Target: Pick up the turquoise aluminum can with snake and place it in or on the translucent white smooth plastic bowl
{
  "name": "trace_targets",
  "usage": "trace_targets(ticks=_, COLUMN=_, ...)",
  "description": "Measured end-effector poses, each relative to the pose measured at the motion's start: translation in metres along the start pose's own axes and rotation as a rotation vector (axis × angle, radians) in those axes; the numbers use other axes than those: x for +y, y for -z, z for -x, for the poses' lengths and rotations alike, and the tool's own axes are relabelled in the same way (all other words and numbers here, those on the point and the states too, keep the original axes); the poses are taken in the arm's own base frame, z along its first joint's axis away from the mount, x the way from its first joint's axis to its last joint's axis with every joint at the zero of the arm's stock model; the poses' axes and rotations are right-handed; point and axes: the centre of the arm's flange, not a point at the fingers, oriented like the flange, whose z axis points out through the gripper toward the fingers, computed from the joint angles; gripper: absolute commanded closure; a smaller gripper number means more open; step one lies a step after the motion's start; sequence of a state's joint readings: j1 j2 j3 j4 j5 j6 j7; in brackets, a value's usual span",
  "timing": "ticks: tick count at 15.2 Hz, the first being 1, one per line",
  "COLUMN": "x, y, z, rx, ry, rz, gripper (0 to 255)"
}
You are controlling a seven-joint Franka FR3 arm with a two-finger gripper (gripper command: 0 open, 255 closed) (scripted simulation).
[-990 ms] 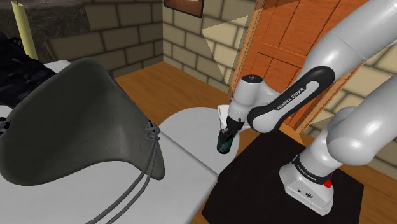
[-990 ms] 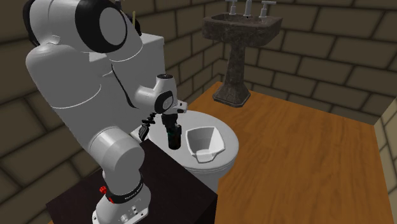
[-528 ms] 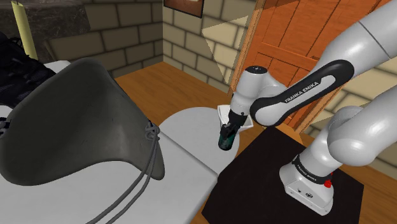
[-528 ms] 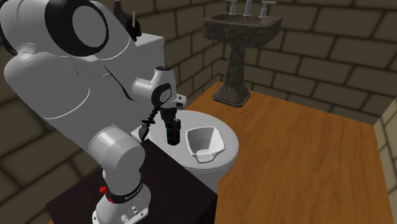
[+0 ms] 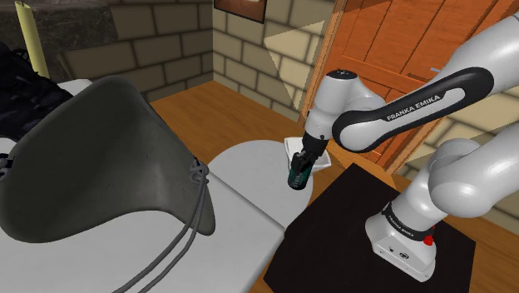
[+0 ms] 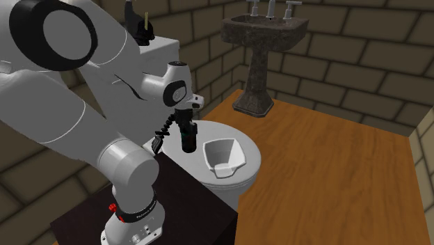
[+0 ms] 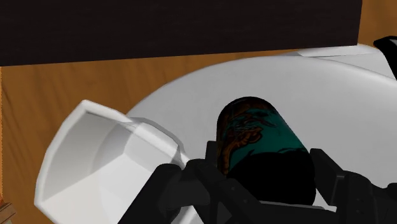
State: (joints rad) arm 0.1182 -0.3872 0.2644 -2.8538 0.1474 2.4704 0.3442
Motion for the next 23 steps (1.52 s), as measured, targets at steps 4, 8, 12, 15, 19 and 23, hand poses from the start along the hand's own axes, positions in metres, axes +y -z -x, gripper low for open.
trace_targets(ticks=4, x=-0.001, y=0.022, z=-0.001, rx=0.0, ry=0.0, rz=0.0, gripper=255)
trace_targets(ticks=8, x=0.0, y=0.043, z=0.001, rx=0.0, ry=0.0, rz=0.0, gripper=255)
trace_targets(ticks=12, x=0.0, y=0.064, z=0.001, rx=0.0, ry=0.0, rz=0.0, gripper=255)
trace_targets(ticks=15, x=0.0, y=0.08, z=0.0, rx=0.0, ry=0.0, rz=0.0, gripper=255)
trace_targets(ticks=19, x=0.004, y=0.098, z=-0.002, rx=0.0, ry=0.0, rz=0.0, gripper=255)
trace_targets(ticks=23, x=0.045, y=0.106, z=-0.022, rx=-0.001, ry=-0.001, rz=-0.001, gripper=255)
